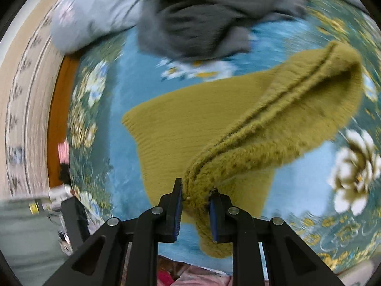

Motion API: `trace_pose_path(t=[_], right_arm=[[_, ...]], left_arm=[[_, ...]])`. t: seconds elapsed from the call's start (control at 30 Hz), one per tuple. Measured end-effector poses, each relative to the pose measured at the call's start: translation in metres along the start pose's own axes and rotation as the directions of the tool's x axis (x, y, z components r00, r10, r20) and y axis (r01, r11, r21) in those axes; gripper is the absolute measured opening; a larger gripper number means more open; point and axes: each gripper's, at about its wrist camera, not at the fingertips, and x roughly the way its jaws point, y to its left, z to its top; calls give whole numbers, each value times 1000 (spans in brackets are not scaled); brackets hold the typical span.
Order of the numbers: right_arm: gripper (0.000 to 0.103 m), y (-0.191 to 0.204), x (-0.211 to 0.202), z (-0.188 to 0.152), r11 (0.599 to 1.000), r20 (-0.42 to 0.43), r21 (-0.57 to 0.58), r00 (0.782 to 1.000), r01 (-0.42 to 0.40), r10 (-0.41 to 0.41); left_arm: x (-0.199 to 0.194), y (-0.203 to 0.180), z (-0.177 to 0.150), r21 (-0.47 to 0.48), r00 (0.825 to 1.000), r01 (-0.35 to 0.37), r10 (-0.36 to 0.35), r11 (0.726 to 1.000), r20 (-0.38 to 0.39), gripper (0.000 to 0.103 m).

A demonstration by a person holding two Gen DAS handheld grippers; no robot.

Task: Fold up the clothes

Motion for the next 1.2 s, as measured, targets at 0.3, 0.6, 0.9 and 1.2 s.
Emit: trace_pose_path(t=[0.3, 0.6, 0.9, 1.2], right_arm=[[21, 96, 70, -5, 966, -136, -257, 988, 37, -74], [22, 116, 123, -16, 965, -236, -250, 962, 79, -139], [43, 113, 127, -14, 982, -266, -186, 960, 33, -83], [56, 62, 92, -9, 999, -189, -17, 981, 31, -33]], left_arm=[[-42, 80, 16, -154, 996, 67, -57, 986, 70, 35], [-42, 109, 16, -235, 994, 92, -77, 968, 75, 35], [-34, 116, 28, -242, 995, 91, -79, 966, 59, 36], [-16, 77, 40, -132, 984, 178, -173, 975, 48, 47]])
